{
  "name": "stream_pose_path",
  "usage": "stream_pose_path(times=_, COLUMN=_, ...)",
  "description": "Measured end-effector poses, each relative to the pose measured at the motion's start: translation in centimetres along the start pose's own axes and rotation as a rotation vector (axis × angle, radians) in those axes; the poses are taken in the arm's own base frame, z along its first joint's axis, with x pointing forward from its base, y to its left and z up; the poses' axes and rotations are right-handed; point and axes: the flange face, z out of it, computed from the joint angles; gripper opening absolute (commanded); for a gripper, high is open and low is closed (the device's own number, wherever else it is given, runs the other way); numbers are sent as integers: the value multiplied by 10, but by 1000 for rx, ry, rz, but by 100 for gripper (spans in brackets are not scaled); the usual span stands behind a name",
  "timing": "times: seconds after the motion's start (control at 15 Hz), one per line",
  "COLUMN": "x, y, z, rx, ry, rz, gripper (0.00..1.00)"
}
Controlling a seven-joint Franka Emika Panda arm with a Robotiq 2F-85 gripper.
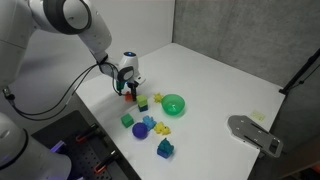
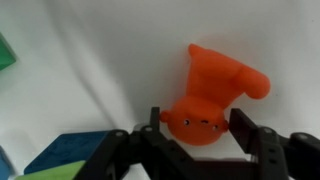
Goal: Put the orange toy in the bowl
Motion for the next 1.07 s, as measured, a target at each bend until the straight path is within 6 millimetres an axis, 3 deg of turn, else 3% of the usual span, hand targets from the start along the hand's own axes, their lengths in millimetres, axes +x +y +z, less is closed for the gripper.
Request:
stream_pose_path(times=0.27, x=1, y=-3, z=-2, rx=7, ry=4, rz=-2, gripper=27)
stream_pose_path(times=0.53, x=-3, y=-14, z=-16, rx=31, ry=9, rz=-14, gripper=23)
stream_pose_path(times=0.8, x=-6, y=-29, z=-54, rx=66, ry=16, rz=-42, gripper=22)
stream_pose_path(times=1.07, x=0, y=-28, z=-105, rx=43, ry=0, rz=-77, gripper=22)
